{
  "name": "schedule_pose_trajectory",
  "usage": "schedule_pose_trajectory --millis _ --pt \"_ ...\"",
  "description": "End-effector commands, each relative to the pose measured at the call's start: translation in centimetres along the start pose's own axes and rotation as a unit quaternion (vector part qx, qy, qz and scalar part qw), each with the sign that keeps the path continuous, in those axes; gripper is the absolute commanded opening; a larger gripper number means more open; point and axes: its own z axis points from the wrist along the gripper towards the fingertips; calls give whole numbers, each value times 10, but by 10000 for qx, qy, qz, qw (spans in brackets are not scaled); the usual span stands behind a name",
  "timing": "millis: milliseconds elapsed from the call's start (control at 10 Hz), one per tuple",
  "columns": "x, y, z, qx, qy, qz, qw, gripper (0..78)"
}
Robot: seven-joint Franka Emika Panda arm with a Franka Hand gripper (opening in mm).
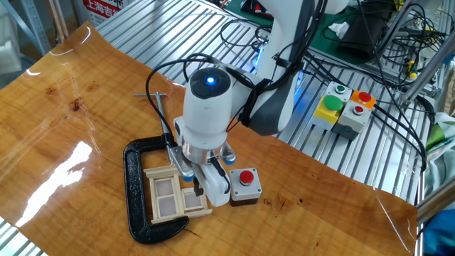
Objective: Close a sliding window
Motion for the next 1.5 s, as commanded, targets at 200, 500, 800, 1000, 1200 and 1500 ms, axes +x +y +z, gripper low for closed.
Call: schedule_pose_trajectory --millis 200,500,800,1000,1200,1500 --pt "-2 -8 11 -34 -56 -69 10000 0" --pt "0 -11 20 -68 -94 -61 9999 0" --pt "1 -14 29 -113 -164 -67 9998 0" --pt "1 -14 29 -130 -157 -61 9998 0" --pt "3 -16 31 -139 -175 -71 9997 0" --pt "6 -18 31 -161 -179 -71 9997 0"
